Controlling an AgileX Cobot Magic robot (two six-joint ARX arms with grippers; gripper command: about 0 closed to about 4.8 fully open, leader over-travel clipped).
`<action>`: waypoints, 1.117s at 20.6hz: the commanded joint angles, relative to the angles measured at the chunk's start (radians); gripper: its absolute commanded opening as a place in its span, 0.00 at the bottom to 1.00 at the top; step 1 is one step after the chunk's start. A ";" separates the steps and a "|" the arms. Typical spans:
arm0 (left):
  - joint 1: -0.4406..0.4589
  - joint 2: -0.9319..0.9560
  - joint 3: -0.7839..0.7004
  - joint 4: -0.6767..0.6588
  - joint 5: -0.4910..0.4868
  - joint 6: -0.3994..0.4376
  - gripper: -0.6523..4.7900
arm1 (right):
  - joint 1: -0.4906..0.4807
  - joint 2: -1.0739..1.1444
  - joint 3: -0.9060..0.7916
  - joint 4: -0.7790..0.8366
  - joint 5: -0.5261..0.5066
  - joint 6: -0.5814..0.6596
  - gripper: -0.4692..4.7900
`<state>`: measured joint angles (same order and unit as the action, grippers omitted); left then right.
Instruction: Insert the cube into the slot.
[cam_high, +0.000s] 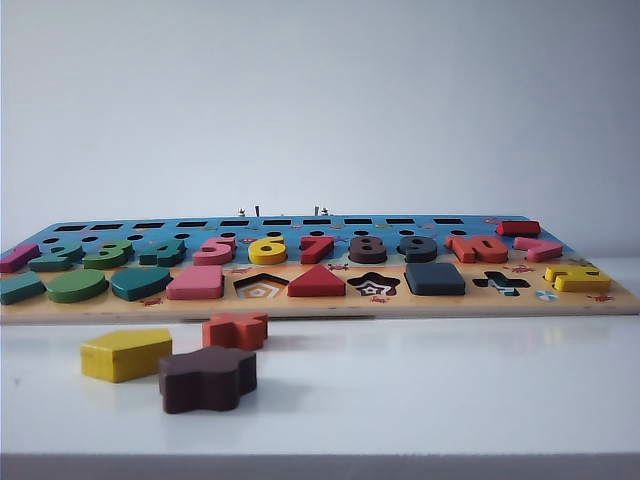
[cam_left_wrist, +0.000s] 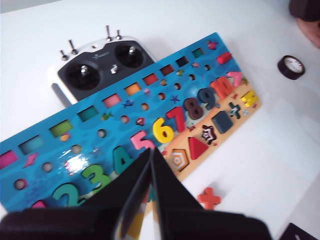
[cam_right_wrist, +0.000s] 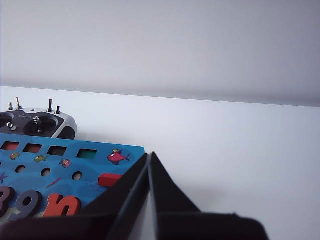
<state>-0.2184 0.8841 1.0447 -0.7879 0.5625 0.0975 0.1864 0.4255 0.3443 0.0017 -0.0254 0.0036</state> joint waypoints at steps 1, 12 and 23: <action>0.023 -0.045 -0.047 0.055 0.002 0.037 0.15 | -0.002 -0.023 -0.035 0.053 0.032 0.003 0.08; 0.034 -0.225 -0.233 0.099 -0.021 0.121 0.15 | -0.061 -0.104 -0.100 0.066 0.058 0.007 0.08; 0.044 -0.373 -0.351 0.257 -0.053 0.120 0.15 | -0.068 -0.172 -0.184 0.076 0.082 0.101 0.08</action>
<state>-0.1833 0.5266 0.7032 -0.5751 0.5312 0.2134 0.1204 0.2569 0.1665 0.0593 0.0528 0.0914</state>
